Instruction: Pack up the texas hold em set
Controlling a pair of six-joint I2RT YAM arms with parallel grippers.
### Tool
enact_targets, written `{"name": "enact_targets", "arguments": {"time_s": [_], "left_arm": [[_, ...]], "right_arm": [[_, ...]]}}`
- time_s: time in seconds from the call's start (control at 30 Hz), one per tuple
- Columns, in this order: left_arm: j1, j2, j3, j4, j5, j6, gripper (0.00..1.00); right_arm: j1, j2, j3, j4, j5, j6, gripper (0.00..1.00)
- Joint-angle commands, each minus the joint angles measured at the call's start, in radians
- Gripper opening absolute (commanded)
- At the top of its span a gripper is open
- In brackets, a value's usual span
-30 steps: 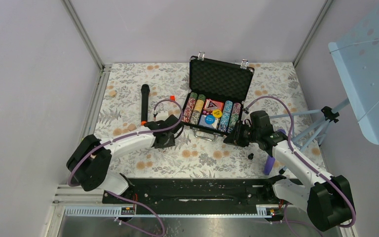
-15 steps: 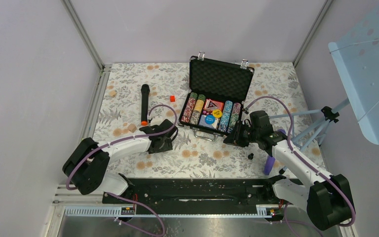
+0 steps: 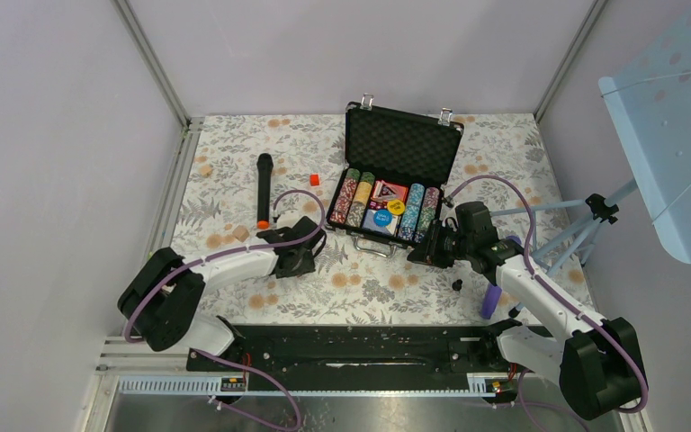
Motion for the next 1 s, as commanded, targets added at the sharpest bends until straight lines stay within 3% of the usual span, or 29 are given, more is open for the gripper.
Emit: {"name": "enact_targets", "arguments": {"time_s": [0.0, 0.43, 0.97], "left_arm": [[0.004, 0.032, -0.029, 0.018, 0.011, 0.002, 0.49], [0.004, 0.012, -0.033, 0.024, 0.019, 0.003, 0.38], [0.002, -0.011, 0.076, -0.013, 0.034, 0.043, 0.37]], "right_arm": [[-0.007, -0.005, 0.002, 0.024, -0.016, 0.004, 0.26], [-0.007, -0.008, 0.000, 0.024, -0.015, 0.004, 0.26], [-0.007, -0.010, 0.002, 0.023, -0.017, 0.005, 0.26]]}}
